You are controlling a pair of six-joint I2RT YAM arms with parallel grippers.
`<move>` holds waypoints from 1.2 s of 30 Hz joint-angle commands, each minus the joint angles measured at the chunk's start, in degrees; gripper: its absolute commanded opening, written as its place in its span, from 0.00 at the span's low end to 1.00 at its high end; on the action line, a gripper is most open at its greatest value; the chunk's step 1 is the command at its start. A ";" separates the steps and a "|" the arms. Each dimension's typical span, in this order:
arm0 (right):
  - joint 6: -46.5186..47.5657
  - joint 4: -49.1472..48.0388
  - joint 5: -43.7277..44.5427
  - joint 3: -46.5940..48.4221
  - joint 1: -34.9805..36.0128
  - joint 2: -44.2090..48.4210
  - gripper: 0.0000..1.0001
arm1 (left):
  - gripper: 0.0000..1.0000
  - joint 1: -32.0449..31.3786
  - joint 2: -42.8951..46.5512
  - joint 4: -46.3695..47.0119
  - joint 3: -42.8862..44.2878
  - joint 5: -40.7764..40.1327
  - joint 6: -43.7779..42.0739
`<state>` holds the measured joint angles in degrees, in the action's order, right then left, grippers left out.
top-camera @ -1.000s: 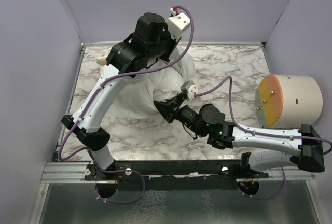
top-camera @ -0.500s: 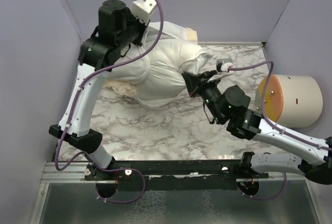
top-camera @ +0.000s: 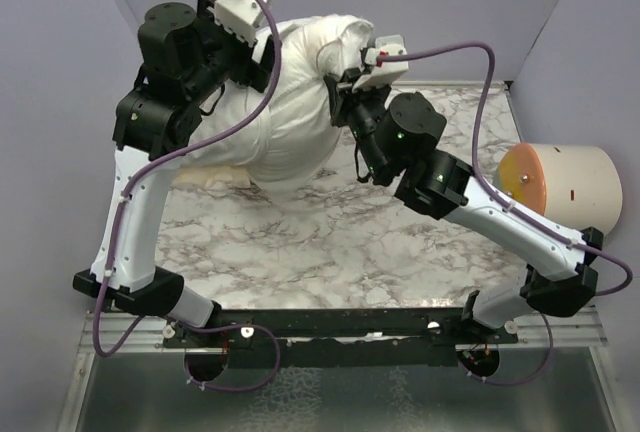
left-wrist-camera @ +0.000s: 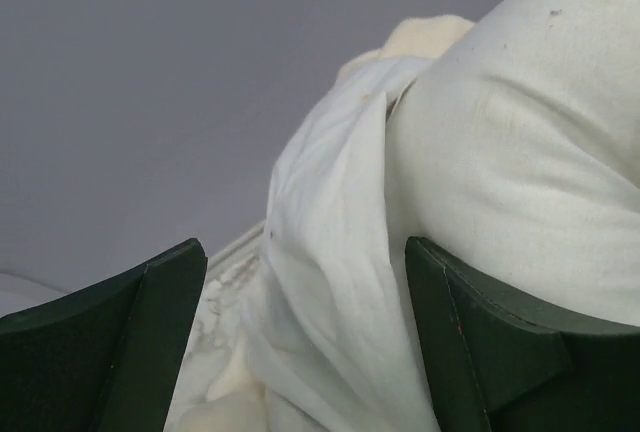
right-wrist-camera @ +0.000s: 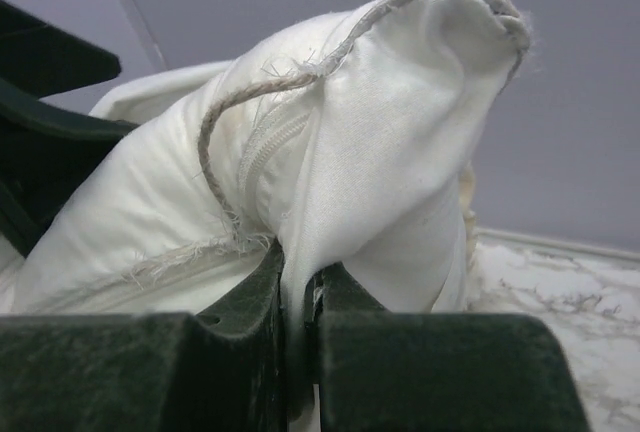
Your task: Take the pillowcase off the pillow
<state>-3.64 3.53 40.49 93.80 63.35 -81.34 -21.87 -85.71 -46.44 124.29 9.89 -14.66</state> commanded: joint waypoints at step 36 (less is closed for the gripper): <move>16.13 -5.62 7.88 21.83 0.29 -15.44 0.01 | 0.69 -0.72 28.69 22.72 -39.01 -16.00 -14.61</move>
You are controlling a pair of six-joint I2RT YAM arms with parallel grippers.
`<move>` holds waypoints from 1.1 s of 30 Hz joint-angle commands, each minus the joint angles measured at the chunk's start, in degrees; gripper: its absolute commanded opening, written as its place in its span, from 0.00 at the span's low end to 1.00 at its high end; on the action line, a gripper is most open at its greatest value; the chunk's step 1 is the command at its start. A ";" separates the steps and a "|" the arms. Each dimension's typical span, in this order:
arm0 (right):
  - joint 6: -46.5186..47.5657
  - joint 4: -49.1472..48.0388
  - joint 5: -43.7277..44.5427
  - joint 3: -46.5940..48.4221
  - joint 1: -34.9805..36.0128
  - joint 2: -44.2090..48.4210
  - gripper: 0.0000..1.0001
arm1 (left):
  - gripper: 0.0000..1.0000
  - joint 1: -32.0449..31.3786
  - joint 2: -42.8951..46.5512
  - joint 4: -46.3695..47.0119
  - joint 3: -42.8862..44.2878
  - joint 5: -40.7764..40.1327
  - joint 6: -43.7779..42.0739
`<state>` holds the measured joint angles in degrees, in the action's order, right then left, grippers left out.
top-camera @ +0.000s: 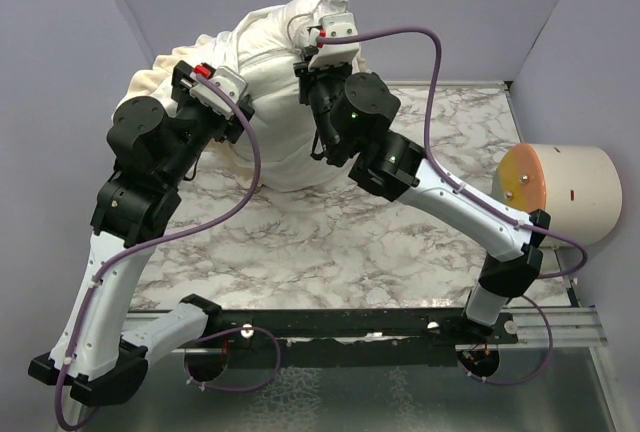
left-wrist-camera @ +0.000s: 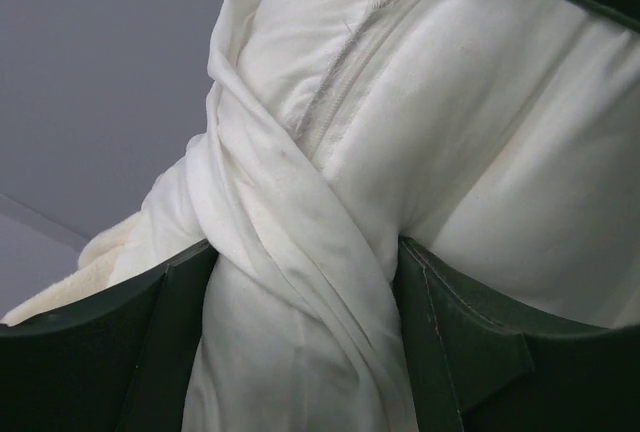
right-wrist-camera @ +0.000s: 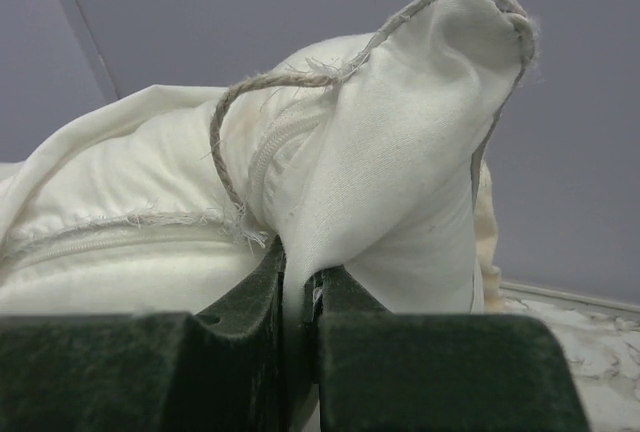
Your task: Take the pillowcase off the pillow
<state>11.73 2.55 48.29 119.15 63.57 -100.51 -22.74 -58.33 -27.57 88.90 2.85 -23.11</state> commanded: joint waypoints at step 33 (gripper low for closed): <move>-6.26 2.05 -3.29 -13.65 -9.50 12.43 0.01 | 0.52 0.15 2.92 25.84 -8.92 -29.63 -15.09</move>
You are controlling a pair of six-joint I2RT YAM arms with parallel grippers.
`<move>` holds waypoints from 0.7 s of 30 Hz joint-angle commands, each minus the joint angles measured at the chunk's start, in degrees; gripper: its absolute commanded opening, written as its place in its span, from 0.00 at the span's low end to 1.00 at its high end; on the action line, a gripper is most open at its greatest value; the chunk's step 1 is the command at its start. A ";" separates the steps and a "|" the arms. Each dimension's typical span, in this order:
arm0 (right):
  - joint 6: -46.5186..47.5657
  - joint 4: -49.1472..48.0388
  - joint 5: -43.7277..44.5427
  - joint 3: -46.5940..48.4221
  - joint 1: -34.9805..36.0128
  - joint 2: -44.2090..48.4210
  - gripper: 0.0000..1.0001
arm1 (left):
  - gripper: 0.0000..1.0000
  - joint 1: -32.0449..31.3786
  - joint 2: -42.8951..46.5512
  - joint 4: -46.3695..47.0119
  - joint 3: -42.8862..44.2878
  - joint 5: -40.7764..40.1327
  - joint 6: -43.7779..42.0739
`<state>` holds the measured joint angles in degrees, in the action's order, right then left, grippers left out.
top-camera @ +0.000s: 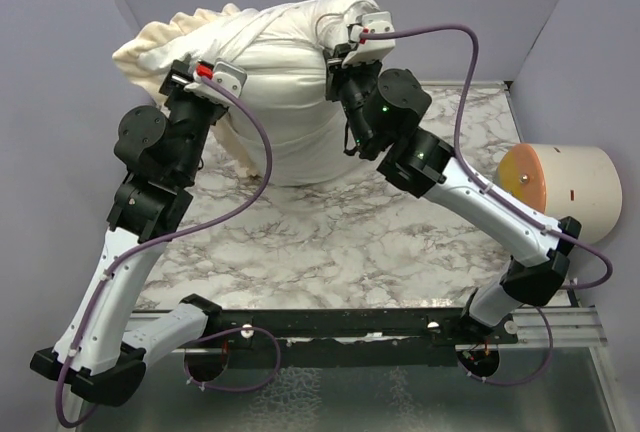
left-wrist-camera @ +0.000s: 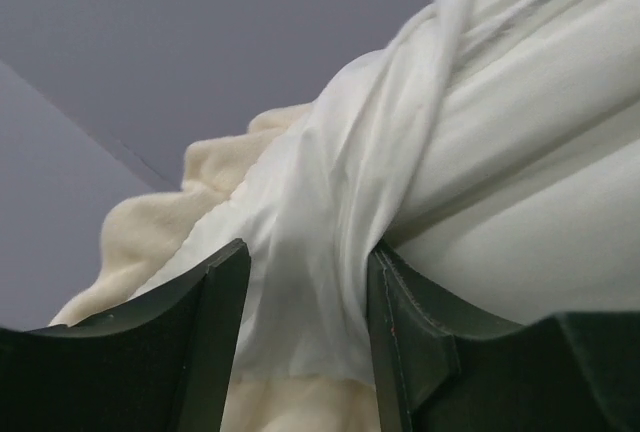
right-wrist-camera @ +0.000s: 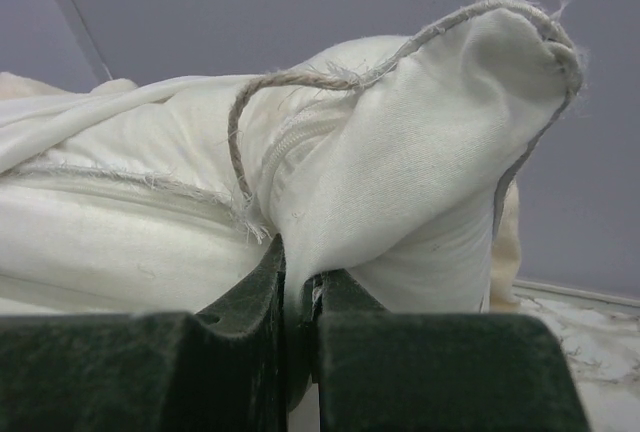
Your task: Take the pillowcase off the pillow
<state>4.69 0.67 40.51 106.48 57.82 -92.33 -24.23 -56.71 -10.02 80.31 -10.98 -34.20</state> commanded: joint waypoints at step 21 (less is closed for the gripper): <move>-13.73 6.36 -5.20 -17.94 -13.68 18.75 0.01 | 0.35 2.66 -1.87 -9.57 1.12 -0.43 19.31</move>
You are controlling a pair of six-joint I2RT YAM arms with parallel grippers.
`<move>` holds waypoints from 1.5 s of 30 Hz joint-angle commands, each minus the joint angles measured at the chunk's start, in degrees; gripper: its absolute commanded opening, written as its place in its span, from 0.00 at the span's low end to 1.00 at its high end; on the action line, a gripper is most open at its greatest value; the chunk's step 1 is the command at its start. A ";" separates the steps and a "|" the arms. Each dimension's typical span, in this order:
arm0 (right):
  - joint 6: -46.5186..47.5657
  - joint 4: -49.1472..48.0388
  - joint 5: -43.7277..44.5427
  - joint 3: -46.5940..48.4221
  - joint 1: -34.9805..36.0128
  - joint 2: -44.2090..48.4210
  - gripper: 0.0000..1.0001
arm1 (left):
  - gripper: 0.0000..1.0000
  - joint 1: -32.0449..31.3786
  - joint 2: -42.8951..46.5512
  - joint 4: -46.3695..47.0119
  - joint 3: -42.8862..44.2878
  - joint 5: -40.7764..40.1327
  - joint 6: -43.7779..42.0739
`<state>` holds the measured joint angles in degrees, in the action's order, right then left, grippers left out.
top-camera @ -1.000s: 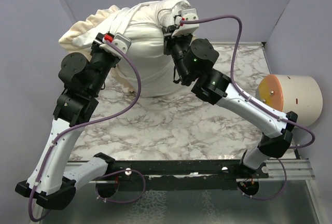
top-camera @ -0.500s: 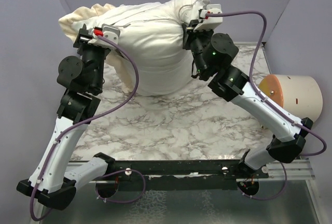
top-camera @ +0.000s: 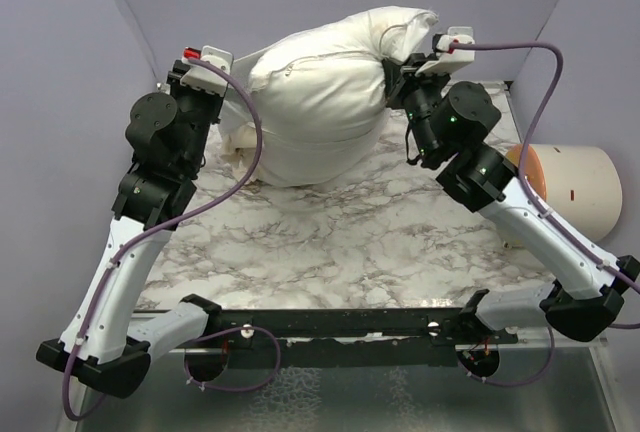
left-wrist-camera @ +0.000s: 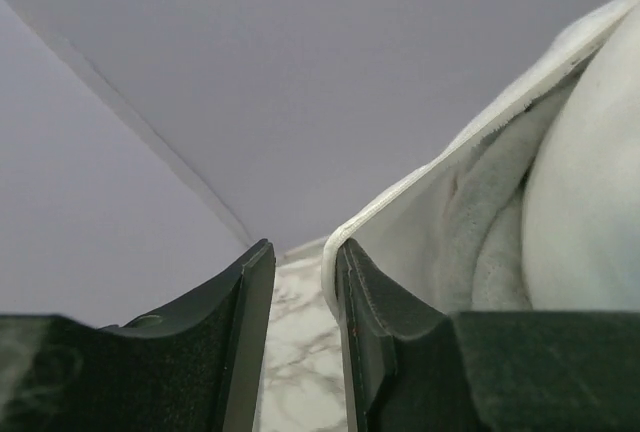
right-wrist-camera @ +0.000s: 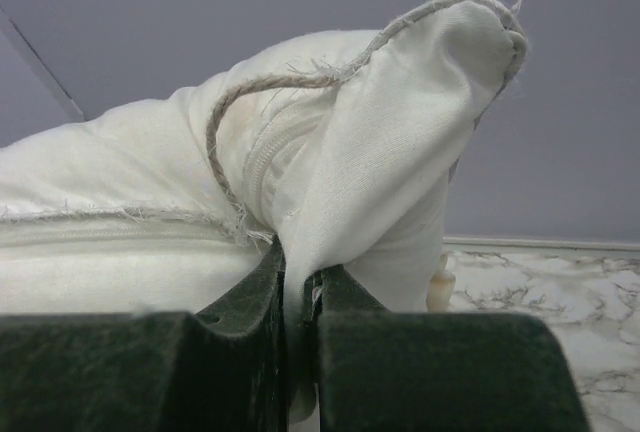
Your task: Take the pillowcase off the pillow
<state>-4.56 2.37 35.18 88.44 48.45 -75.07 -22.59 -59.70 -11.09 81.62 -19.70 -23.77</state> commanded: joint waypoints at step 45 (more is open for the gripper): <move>-16.83 20.59 -17.49 42.13 -2.34 -24.32 0.01 | 0.99 10.91 -12.89 -31.23 25.70 51.51 16.38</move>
<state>-21.26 28.08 19.16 127.63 43.46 -97.32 -11.46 -72.64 -41.76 108.66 35.99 -5.23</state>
